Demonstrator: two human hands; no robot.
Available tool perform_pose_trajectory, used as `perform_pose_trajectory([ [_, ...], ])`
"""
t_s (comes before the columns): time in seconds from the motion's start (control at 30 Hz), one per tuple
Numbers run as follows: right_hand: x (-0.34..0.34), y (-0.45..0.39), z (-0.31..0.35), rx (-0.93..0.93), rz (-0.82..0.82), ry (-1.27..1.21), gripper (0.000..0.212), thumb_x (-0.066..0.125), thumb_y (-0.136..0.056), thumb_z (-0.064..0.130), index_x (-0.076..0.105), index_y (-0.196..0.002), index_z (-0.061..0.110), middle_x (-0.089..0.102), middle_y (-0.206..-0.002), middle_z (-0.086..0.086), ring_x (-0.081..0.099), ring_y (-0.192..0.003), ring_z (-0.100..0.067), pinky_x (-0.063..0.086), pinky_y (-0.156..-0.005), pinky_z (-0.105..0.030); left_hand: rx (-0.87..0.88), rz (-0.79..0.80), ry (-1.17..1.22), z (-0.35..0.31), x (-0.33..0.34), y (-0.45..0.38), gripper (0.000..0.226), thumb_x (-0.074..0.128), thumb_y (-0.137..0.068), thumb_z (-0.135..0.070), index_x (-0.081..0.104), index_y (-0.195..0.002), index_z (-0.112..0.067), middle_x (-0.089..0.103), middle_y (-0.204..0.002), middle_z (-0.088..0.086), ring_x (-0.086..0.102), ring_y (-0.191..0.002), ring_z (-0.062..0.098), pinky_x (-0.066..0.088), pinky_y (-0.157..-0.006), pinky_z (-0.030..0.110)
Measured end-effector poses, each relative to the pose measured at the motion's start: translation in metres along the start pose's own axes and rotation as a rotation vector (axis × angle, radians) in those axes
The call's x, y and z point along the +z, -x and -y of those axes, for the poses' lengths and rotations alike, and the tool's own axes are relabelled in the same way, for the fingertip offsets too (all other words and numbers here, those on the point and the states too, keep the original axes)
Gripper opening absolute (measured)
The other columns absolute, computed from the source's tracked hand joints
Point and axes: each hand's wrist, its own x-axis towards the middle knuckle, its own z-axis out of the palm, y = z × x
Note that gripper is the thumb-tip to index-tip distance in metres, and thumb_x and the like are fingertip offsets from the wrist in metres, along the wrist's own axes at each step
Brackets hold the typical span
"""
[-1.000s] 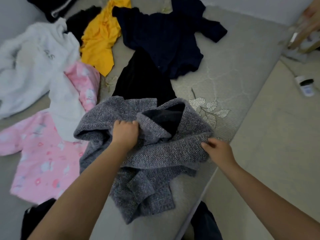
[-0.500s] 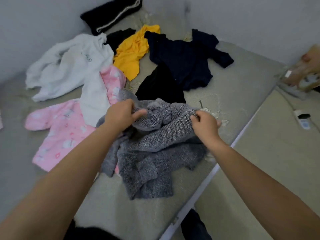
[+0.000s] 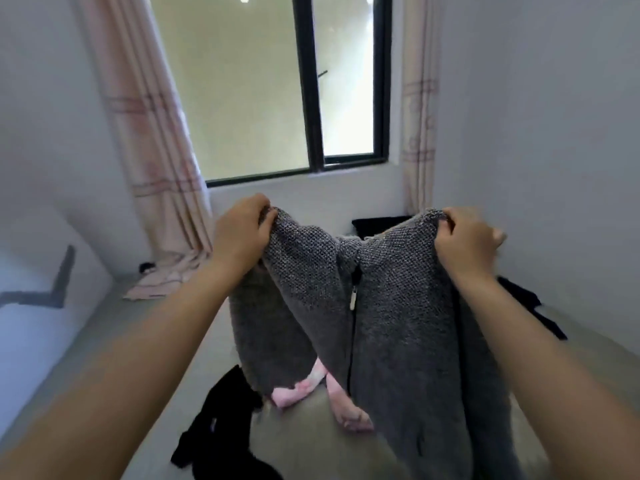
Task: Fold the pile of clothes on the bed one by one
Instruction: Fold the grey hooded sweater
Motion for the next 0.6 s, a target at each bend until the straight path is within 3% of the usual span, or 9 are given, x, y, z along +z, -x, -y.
perform_pose_trajectory([
  [0.13, -0.044, 0.009, 0.055, -0.106, -0.105, -0.005, 0.023, 0.044, -0.090, 0.008, 0.063, -0.101, 0.003, 0.062, -0.102, -0.018, 0.052, -0.091, -0.030, 0.019, -0.078, -0.032, 0.047, -0.160, -0.107, 0.001, -0.072, 0.004, 0.021, 0.049, -0.093, -0.019, 0.058, -0.097, 0.000, 0.059, -0.091, 0.020, 0.054, -0.082, 0.034, 0.033, -0.061, 0.035],
  [0.3, -0.064, 0.036, 0.096, -0.163, -0.122, -0.046, 0.024, 0.044, -0.090, 0.009, 0.064, -0.104, 0.004, 0.062, -0.109, -0.016, 0.053, -0.093, -0.029, 0.017, -0.074, -0.033, -0.032, -0.189, -0.183, 0.020, -0.115, 0.036, 0.025, 0.046, -0.094, -0.020, 0.058, -0.101, 0.001, 0.058, -0.097, 0.022, 0.051, -0.091, 0.035, 0.037, -0.068, 0.041],
  [0.6, -0.001, 0.114, 0.159, -0.293, 0.228, -0.189, 0.026, 0.046, -0.090, 0.006, 0.062, -0.107, -0.007, 0.060, -0.107, -0.028, 0.052, -0.102, -0.039, 0.034, -0.083, -0.038, -0.218, -0.100, -0.346, 0.122, -0.197, 0.147, 0.026, 0.049, -0.093, -0.020, 0.059, -0.101, 0.002, 0.059, -0.099, 0.024, 0.051, -0.095, 0.039, 0.038, -0.074, 0.045],
])
